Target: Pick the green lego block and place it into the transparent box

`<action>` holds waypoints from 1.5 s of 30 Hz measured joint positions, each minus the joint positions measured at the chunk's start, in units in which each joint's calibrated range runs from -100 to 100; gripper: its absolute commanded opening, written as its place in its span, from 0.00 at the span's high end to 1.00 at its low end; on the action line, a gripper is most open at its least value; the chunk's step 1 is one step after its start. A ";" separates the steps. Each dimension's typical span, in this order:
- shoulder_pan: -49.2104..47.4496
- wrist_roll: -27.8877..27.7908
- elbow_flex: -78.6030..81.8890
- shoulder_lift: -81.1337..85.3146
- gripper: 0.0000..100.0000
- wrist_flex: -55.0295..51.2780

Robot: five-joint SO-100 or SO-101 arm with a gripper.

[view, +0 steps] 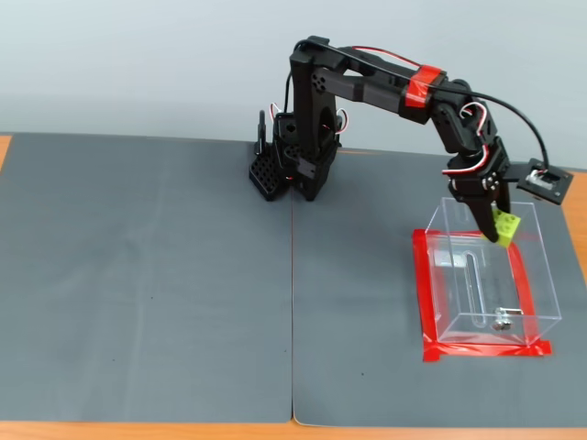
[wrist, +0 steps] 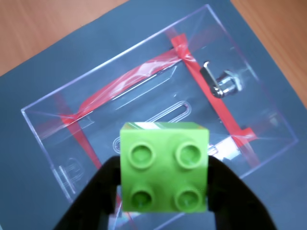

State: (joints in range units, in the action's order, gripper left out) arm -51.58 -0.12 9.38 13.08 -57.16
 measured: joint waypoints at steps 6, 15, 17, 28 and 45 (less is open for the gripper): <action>-1.47 0.05 0.09 -0.68 0.80 0.00; -1.55 0.20 0.09 -0.68 0.72 1.56; -1.55 0.20 0.09 -0.68 0.72 1.56; -0.52 -0.29 0.09 1.78 0.95 -0.26; 19.23 -0.24 0.00 24.13 0.98 -11.97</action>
State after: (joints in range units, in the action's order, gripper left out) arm -32.35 -0.37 9.38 37.21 -69.12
